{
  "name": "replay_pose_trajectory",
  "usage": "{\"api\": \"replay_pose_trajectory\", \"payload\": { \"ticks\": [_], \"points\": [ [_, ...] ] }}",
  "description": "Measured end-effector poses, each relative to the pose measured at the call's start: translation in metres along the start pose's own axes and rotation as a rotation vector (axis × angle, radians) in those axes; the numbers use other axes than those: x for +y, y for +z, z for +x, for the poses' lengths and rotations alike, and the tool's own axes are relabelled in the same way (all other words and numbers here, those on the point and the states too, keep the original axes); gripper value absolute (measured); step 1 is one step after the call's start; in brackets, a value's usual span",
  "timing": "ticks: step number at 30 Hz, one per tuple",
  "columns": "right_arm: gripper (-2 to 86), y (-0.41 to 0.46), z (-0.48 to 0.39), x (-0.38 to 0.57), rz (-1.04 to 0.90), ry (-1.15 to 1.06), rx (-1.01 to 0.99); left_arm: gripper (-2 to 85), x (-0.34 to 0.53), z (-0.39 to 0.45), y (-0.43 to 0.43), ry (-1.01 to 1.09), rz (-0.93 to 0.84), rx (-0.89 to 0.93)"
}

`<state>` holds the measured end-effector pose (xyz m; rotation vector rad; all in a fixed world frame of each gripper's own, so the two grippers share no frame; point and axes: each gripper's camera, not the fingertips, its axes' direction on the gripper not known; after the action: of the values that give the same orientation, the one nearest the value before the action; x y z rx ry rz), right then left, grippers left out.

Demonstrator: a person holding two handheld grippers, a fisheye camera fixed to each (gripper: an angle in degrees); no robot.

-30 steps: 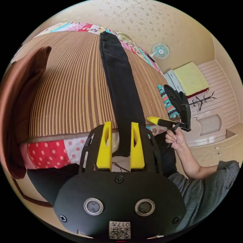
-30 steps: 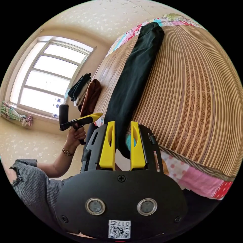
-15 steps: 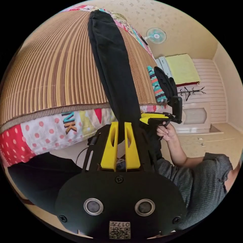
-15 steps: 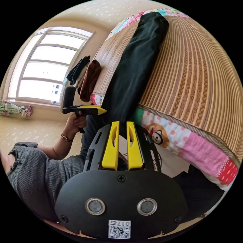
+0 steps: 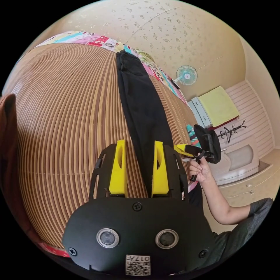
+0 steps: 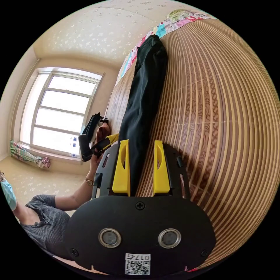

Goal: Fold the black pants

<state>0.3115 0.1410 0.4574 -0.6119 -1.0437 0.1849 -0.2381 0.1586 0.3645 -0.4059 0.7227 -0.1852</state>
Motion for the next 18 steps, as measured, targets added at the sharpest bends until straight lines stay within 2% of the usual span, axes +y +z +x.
{"api": "replay_pose_trajectory", "payload": {
  "ticks": [4,7,10,12,18],
  "points": [
    [10.7,-0.003,-0.001,0.000,-0.027,0.020,-0.056,12.1,0.005,-0.002,-0.005,-0.027,-0.026,0.042],
    [5.9,-0.014,-0.008,0.013,-0.035,-0.013,-0.049,6.5,0.009,-0.013,-0.007,-0.085,-0.097,0.098],
    [3.5,-0.059,-0.030,0.036,0.071,-0.084,-0.230,3.5,0.020,-0.021,-0.043,-0.083,0.015,0.360],
    [2.8,-0.090,-0.059,0.053,0.095,-0.187,-0.291,3.2,0.028,0.001,-0.085,0.034,0.068,0.570],
    [1.9,-0.195,-0.211,0.119,0.141,-0.588,-0.274,3.8,0.049,0.119,-0.225,0.410,0.208,0.653]
  ]
}}
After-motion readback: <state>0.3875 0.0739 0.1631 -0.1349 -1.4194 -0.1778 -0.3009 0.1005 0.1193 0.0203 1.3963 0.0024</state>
